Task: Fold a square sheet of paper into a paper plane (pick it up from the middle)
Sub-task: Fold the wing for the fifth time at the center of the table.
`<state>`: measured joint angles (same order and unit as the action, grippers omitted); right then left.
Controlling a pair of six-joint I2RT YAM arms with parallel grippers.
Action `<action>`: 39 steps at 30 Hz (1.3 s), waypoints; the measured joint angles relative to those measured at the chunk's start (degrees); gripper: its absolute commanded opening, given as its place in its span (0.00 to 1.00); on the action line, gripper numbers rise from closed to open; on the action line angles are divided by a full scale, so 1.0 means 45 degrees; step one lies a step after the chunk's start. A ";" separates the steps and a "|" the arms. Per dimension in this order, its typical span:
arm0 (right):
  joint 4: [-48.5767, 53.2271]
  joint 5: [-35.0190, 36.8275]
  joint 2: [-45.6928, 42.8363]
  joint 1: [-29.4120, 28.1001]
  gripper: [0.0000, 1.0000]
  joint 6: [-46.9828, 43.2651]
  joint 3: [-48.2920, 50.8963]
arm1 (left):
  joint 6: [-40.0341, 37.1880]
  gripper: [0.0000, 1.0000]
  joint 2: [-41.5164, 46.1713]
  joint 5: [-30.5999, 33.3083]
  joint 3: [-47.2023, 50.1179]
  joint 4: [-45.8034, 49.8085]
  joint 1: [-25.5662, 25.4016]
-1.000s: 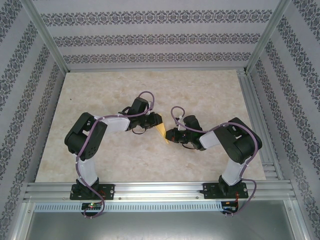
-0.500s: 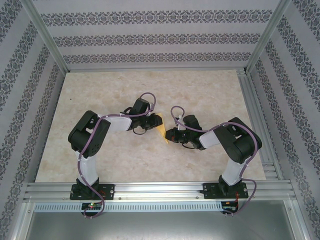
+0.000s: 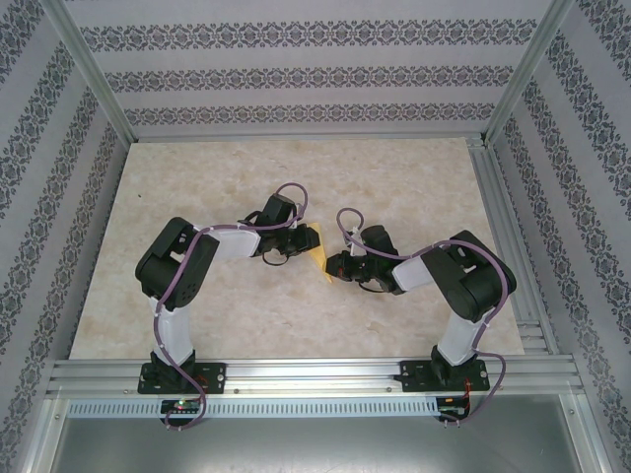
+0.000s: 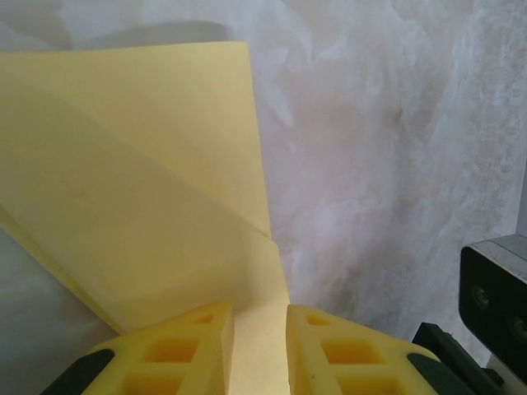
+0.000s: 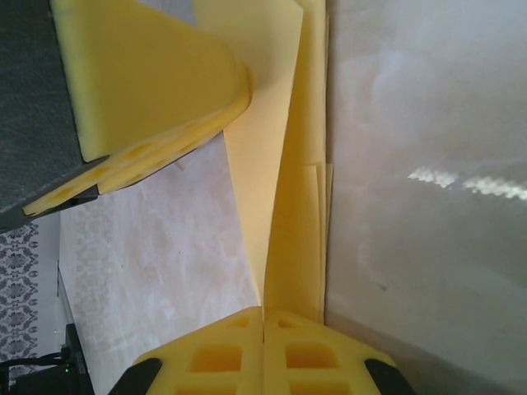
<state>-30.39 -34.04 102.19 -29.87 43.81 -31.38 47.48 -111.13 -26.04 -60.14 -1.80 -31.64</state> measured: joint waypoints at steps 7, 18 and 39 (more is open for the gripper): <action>0.0010 -0.0078 0.0044 0.0005 0.00 0.0000 -0.0034 | -0.0165 0.25 -0.0228 -0.0010 -0.0165 0.0044 -0.0010; 0.0500 -0.0126 -0.0029 0.0005 0.11 -0.0053 -0.0233 | -0.0272 0.24 -0.0432 -0.0010 -0.0432 0.0393 -0.0010; 0.3623 -0.0141 -0.0962 -0.0117 0.05 -0.1112 -0.0622 | -0.0359 0.23 -0.0481 0.0083 -0.0593 0.0733 -0.0010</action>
<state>-14.09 -34.68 97.86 -30.39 38.81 -34.17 45.87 -113.30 -25.67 -62.81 1.50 -31.68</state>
